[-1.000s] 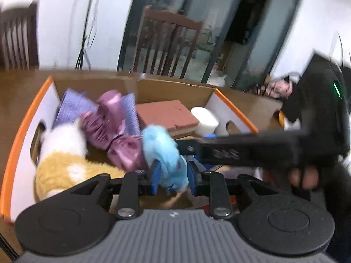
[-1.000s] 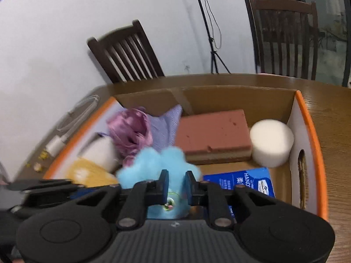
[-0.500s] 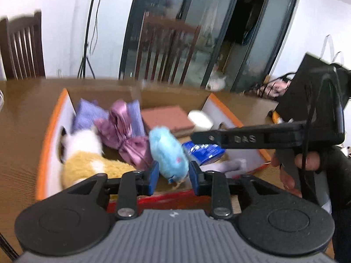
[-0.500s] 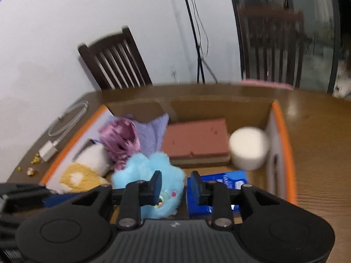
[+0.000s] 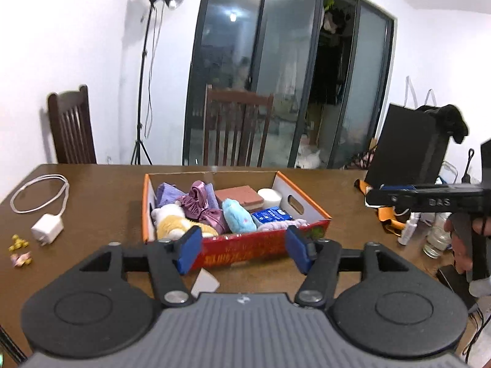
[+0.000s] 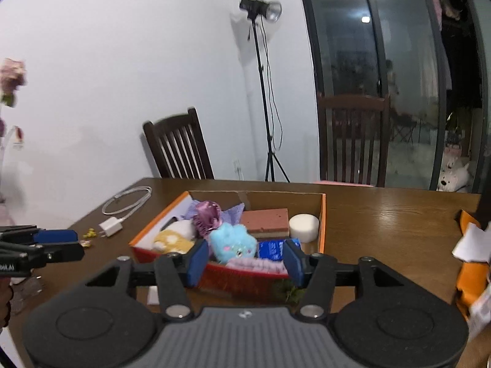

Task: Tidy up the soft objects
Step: 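Open both grippers and withdraw them from the box, then grasp the clear snack packet with the left gripper while the right gripper grasps the white paper triangle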

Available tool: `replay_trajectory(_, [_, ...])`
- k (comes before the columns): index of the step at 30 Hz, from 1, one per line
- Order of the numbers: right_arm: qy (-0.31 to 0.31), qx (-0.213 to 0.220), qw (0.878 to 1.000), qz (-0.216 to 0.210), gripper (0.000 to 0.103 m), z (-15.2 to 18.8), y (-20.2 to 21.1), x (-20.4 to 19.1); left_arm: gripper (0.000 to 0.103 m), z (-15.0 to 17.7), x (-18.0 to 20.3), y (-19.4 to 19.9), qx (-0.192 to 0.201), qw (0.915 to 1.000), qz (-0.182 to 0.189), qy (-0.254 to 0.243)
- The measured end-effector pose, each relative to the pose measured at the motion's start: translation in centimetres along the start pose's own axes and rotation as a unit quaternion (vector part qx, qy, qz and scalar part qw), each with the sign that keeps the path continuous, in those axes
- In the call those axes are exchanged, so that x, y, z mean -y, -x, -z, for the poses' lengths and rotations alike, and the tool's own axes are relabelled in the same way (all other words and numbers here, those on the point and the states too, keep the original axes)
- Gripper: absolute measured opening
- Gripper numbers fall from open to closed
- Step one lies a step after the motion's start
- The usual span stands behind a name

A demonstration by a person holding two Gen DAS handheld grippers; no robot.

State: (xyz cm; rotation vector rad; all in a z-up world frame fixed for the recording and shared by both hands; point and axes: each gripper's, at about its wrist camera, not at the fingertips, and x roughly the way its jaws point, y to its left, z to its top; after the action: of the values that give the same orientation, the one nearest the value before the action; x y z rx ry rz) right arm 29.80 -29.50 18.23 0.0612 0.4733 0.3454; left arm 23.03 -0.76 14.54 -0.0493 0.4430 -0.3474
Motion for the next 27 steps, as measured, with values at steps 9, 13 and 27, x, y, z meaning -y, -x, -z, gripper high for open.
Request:
replay_trajectory(9, [0.003, 0.016, 1.0, -0.014, 0.063, 10.8, 7.5, -4.5, 0.069, 11.3, 1.5, 6.2, -0.024, 0.9988, -0.001, 0.042])
replay_trajectory(13, [-0.02, 0.002, 0.999, -0.026, 0.063, 15.2, 8.7, -5.9, 0.065, 14.5, 2.3, 6.3, -0.059, 0.9973, -0.01, 0.042])
replay_trajectory(27, [-0.008, -0.041, 0.999, -0.014, 0.063, 16.2, 5.1, -6.7, 0.025, 15.5, 1.9, -1.9, -0.1, 0.9947, -0.019, 0.017])
